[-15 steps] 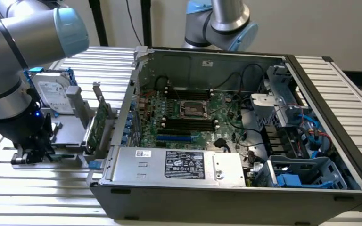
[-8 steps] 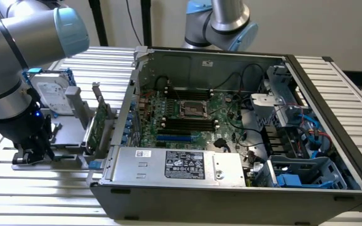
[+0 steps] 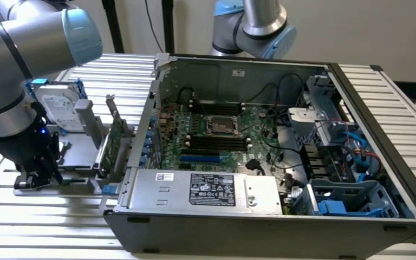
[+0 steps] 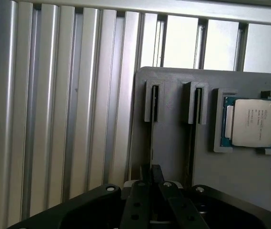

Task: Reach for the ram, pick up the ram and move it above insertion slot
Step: 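Pick up the ram and move it above insertion slot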

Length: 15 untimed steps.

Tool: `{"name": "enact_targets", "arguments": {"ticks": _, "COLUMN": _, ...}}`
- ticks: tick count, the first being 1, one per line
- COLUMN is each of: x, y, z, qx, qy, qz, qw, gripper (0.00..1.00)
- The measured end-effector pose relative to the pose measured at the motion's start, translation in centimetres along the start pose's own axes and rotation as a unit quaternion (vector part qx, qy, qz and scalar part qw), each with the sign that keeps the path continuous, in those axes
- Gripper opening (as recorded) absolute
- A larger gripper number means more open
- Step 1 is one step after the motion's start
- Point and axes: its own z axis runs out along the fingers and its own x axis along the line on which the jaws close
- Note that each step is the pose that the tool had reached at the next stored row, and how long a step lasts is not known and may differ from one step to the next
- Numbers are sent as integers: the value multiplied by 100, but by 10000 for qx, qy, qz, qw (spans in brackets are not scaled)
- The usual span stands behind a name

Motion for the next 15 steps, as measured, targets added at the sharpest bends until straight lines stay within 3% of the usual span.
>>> {"name": "enact_targets", "arguments": {"ticks": 15, "x": 0, "y": -9, "z": -40, "qx": -11, "qy": -3, "qz": 75, "qw": 10000, "gripper": 13}}
